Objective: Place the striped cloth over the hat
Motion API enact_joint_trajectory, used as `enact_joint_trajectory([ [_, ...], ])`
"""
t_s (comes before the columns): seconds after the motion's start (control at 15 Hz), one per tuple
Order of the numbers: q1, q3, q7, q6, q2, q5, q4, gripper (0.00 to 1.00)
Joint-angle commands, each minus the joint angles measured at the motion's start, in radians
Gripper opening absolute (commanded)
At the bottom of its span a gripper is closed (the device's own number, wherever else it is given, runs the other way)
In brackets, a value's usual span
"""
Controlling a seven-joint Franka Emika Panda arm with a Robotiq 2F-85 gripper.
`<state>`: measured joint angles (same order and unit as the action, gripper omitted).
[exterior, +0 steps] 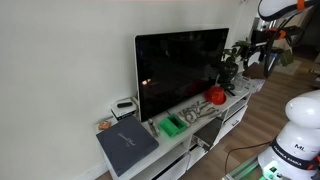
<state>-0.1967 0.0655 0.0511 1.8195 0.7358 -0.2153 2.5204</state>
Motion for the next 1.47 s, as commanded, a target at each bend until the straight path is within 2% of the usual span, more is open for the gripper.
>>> enact_joint_trajectory([
  [0.0,0.072,-0.012,0.057,0.023,-0.004,0.11,0.082,1.0],
  [0.07,0.099,-0.007,0.06,0.007,-0.005,0.171,0.108,1.0],
  [0.2,0.103,-0.041,0.133,0.062,-0.005,0.208,0.18,1.0],
  [0.47,0.075,-0.064,0.266,0.218,-0.043,0.259,0.276,1.0],
  [0.53,0.057,-0.072,0.305,0.252,-0.101,0.247,0.243,1.0],
  [0.93,-0.021,-0.114,0.547,0.471,-0.286,0.236,0.256,1.0],
  [1.13,0.017,-0.124,0.627,0.594,-0.421,0.286,0.256,1.0],
  [1.27,0.05,-0.133,0.622,0.718,-0.509,0.294,0.256,1.0],
  [1.33,0.035,-0.114,0.602,0.624,-0.428,0.263,0.255,1.0],
  [1.4,0.048,-0.116,0.609,0.668,-0.469,0.265,0.254,1.0],
])
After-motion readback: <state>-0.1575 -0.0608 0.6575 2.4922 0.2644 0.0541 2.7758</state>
